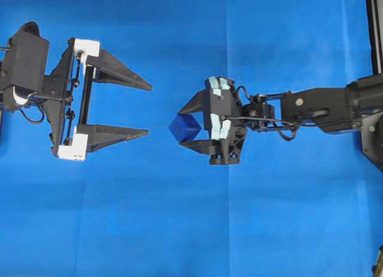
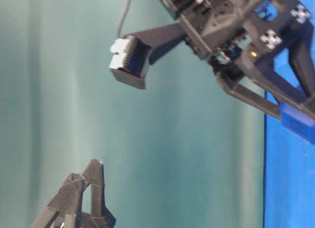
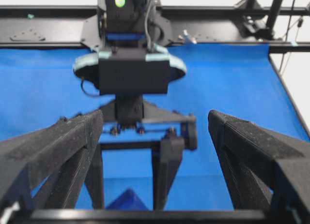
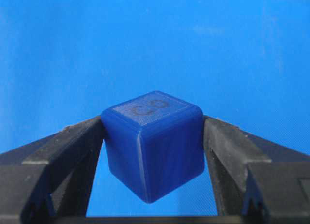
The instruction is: Handover the blue block to the right arm after grasping it with the left arm, then place it in the designated position.
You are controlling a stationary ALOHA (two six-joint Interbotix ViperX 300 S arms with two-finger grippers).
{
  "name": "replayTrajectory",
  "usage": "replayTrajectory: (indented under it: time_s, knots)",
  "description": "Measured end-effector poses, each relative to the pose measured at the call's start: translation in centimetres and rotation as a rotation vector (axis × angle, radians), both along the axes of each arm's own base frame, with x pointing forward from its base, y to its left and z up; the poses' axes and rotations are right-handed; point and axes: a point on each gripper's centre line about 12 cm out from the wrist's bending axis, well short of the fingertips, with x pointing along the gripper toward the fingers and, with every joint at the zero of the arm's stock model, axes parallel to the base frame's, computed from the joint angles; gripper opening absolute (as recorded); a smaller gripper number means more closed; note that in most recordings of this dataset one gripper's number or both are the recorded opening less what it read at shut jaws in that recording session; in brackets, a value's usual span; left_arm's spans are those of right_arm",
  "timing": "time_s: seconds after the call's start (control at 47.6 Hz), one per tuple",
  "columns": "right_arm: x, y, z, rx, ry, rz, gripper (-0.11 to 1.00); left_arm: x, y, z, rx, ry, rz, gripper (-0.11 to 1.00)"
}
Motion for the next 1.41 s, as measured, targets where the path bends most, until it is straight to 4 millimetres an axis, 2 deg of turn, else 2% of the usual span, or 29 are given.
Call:
replayTrajectory:
  time_s: [0.252,0.63,1.407]
  knots:
    - [1.0,-0.1,-2.3,0.020,-0.012,-0.023,0.49,0.0,0.0,0.0,0.000,-0.002,0.000,0.93]
    - [2.1,0.2,-3.5,0.033,-0.004,-0.026,0.49,0.1,0.0,0.1,0.000,-0.003,0.000,0.93]
    - [2.2,0.2,-4.0,0.054,0.013,-0.040,0.49,0.1,0.0,0.0,-0.002,0.000,0.002,0.93]
